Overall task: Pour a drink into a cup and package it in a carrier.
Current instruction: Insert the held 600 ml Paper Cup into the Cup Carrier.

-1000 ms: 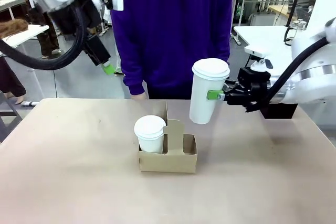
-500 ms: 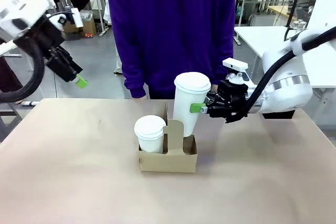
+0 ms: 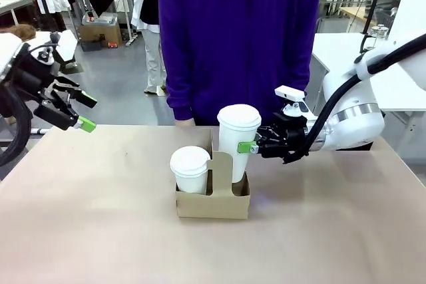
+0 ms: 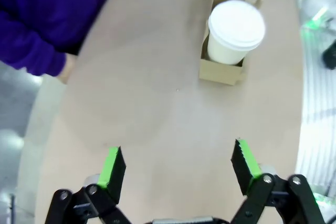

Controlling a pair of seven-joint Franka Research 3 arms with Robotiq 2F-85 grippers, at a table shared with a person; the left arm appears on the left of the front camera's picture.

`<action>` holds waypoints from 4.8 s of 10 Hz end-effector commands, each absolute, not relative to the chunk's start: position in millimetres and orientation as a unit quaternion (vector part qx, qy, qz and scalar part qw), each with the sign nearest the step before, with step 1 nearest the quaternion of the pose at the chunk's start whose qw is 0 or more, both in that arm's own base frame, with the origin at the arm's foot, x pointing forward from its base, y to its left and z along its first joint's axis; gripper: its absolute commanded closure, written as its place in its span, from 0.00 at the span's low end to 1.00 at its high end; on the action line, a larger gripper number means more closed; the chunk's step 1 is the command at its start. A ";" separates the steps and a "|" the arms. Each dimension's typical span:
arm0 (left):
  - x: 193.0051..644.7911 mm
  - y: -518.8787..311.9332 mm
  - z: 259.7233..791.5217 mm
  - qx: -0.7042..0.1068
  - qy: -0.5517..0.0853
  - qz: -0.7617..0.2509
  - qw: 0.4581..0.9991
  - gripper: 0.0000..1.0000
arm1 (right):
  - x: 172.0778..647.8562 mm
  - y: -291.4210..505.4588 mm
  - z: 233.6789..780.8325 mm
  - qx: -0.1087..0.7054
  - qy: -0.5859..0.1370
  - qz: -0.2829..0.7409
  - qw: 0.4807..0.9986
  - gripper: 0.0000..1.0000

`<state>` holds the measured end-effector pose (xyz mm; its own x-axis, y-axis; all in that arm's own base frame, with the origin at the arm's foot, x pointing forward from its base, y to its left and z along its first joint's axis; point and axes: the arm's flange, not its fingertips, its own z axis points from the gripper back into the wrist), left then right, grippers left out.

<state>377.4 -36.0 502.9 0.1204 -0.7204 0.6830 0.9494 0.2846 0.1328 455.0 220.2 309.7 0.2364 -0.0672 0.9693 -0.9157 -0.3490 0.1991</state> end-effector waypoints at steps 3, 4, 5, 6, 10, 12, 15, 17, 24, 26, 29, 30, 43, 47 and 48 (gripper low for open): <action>377.4 -36.0 502.9 -0.171 -0.334 -0.573 0.729 0.00 | 464.3 217.0 298.3 0.660 -0.343 0.506 0.437 0.20; 377.4 -36.0 502.9 -0.171 -0.334 -0.573 0.729 0.00 | 464.8 218.2 293.6 0.660 -0.338 0.507 0.439 0.20; 377.4 -36.0 502.9 -0.171 -0.334 -0.573 0.729 0.00 | 465.0 219.0 287.2 0.662 -0.332 0.508 0.440 0.20; 377.4 -36.0 502.9 -0.171 -0.334 -0.573 0.729 0.00 | 464.6 221.3 279.4 0.663 -0.326 0.510 0.441 0.20; 377.4 -36.0 502.9 -0.171 -0.334 -0.573 0.729 0.00 | 459.1 227.9 252.7 0.658 -0.318 0.528 0.433 0.20; 377.4 -36.0 502.9 -0.171 -0.334 -0.573 0.729 0.00 | 458.9 226.3 246.2 0.651 -0.319 0.540 0.428 0.20; 377.4 -36.0 502.9 -0.171 -0.334 -0.573 0.729 0.00 | 460.7 223.1 242.1 0.636 -0.325 0.556 0.425 0.20; 377.4 -36.0 502.9 -0.171 -0.334 -0.573 0.729 0.00 | 459.6 220.5 242.5 0.614 -0.345 0.572 0.421 0.00; 377.4 -36.0 502.9 -0.171 -0.334 -0.573 0.729 0.00 | 468.5 153.3 281.5 0.537 -0.368 0.605 0.458 0.00; 377.4 -36.0 502.9 -0.171 -0.334 -0.573 0.729 0.00 | 463.4 100.4 313.4 0.495 -0.366 0.578 0.536 0.00; 377.4 -36.0 502.9 -0.171 -0.334 -0.573 0.729 0.00 | 439.6 11.9 364.5 0.436 -0.321 0.478 0.692 0.00; 377.4 -36.0 502.9 -0.171 -0.334 -0.573 0.729 0.00 | 430.6 -15.0 375.4 0.412 -0.310 0.435 0.738 0.00; 377.4 -36.0 502.9 -0.171 -0.334 -0.573 0.729 0.00 | 376.6 -89.3 396.8 0.314 -0.317 0.328 0.833 0.21; 377.4 -36.0 502.9 -0.171 -0.334 -0.573 0.729 0.00 | 376.6 -89.3 396.8 0.314 -0.317 0.328 0.833 0.21; 377.4 -36.0 502.9 -0.171 -0.334 -0.573 0.729 0.00 | 376.6 -89.3 396.8 0.314 -0.317 0.328 0.833 0.21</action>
<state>375.8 -36.1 503.6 0.1301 -0.7286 0.6725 0.9472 0.2919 0.1330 375.5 -88.4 395.6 0.5827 0.3504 0.7332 -0.7418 0.5979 0.3038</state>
